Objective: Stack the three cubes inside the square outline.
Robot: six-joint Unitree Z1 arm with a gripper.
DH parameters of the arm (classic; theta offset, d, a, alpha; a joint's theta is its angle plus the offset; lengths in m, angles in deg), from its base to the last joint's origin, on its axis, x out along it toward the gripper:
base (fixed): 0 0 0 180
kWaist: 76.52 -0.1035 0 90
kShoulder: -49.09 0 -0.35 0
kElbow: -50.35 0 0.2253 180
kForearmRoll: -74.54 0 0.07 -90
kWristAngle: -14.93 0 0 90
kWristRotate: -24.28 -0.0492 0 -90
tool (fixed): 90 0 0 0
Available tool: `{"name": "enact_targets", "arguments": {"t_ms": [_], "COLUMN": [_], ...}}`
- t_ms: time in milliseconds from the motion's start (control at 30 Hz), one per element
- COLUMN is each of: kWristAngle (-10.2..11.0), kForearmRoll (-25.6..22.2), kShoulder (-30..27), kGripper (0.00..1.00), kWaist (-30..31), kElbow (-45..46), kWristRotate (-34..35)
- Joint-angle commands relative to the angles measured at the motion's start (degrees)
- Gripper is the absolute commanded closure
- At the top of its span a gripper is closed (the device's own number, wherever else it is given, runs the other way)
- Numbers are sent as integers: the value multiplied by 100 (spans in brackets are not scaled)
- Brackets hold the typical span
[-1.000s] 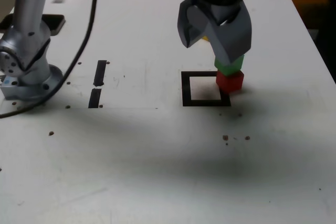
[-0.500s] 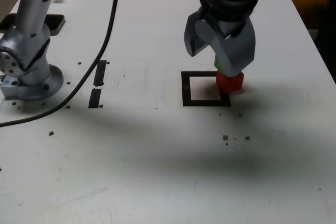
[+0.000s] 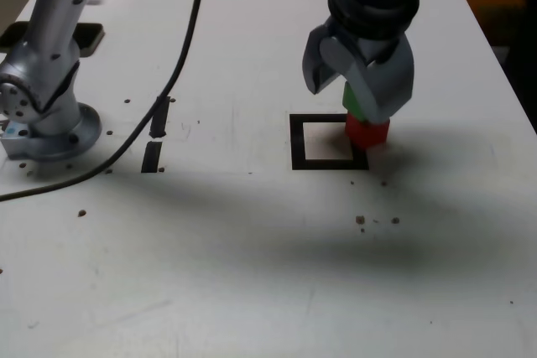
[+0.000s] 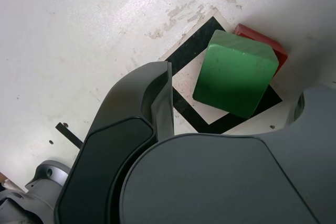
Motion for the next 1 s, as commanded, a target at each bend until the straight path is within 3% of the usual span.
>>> {"name": "enact_targets", "arguments": {"t_ms": [0, 333, 467, 800, 967], "kWristAngle": [-12, -16, 6, 37, 43], "kForearmRoll": [22, 65, 82, 294, 369], "kShoulder": [46, 223, 219, 154, 113], "kGripper": [12, 17, 26, 66, 74], "kWaist": [-5, -22, -46, -49, -49], "kElbow": [-41, -134, -109, 14, 33], "kWristRotate": [-8, 9, 66, 199, 194]}}
